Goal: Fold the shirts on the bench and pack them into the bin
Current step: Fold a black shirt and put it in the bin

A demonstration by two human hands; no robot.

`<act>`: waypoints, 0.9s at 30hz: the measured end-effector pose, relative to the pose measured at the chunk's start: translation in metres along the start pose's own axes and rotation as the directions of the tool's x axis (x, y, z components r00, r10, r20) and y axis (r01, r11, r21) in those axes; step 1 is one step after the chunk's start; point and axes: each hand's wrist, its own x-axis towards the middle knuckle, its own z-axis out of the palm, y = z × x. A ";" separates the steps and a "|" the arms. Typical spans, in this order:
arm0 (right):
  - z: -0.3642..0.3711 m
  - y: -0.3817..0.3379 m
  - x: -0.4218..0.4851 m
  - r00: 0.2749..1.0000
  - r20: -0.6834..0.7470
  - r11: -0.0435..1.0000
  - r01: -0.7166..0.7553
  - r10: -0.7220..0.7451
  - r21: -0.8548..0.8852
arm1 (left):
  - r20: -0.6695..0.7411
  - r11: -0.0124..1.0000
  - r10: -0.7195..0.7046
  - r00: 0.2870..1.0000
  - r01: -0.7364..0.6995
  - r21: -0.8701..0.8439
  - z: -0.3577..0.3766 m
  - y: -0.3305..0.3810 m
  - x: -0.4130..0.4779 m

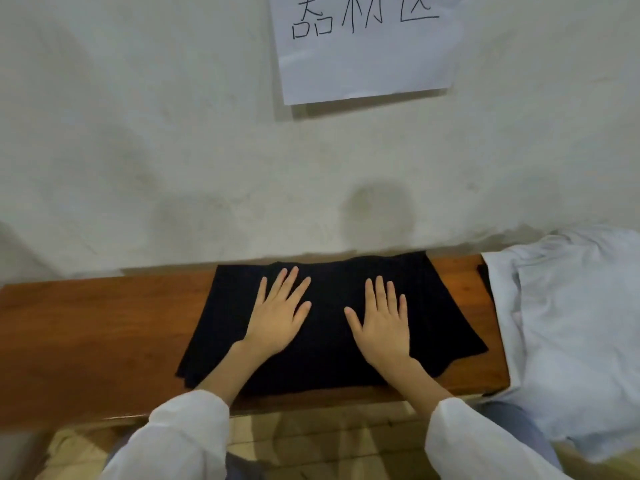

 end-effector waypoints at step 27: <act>0.000 -0.017 -0.018 0.999 -0.011 0.999 0.039 -0.039 -0.026 | -0.074 0.998 0.030 0.997 -0.026 0.051 0.011 0.042 -0.026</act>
